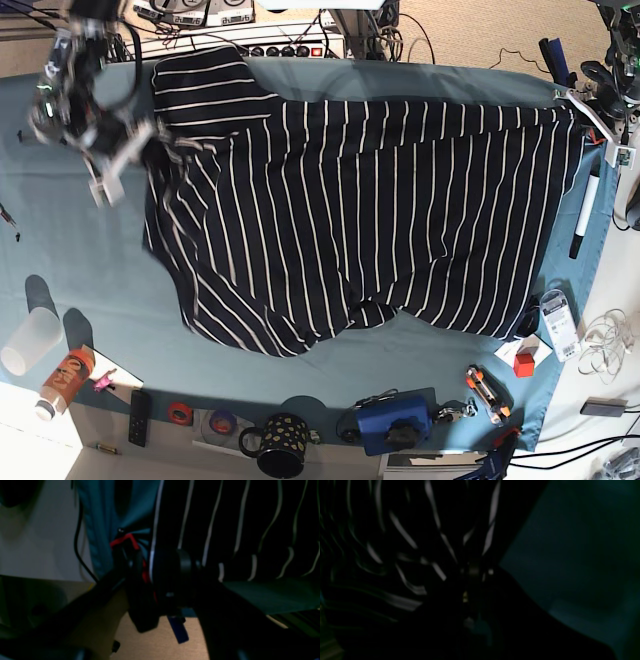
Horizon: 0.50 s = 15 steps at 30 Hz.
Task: Layout the t-shirt on the table in an organized manner, then fold the t-shirt properly
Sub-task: 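Grasp the shirt edge with the right gripper and pull it outward, then drag the shirt edge with the right gripper along the table to flatten it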
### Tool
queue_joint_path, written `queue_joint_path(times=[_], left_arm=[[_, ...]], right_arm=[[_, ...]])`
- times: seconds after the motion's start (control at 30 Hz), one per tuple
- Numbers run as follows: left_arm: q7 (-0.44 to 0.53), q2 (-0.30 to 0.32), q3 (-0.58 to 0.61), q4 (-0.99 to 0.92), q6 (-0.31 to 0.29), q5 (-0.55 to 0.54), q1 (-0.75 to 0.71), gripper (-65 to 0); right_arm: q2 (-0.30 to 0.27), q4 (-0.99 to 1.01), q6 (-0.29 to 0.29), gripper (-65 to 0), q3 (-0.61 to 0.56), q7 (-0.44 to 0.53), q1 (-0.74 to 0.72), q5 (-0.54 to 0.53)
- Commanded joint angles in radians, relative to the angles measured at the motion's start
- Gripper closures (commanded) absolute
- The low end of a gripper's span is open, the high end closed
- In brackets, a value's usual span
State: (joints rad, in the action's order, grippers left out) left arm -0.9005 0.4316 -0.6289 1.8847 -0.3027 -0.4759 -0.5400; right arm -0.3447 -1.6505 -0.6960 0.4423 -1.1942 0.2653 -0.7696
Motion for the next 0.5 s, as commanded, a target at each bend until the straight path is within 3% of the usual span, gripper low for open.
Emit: queue_joint_path(times=[0.0, 0.27, 0.47], left_arm=[[0.004, 0.017, -0.01, 0.01, 0.007, 0.0, -0.005, -22.0], [0.004, 0.017, -0.01, 0.01, 0.007, 0.0, -0.006, -22.0], [0.004, 0.017, -0.01, 0.01, 0.007, 0.0, -0.005, -22.0]], right_arm=[[-0.016, -0.051, -0.002, 0.0, 0.03, -0.004, 0.031, -0.013], [-0.016, -0.243, -0.002, 0.0, 0.268, -0.116, 0.293, -0.163], [-0.016, -0.246, -0.002, 0.0, 0.336, -0.122, 0.336, -0.18]])
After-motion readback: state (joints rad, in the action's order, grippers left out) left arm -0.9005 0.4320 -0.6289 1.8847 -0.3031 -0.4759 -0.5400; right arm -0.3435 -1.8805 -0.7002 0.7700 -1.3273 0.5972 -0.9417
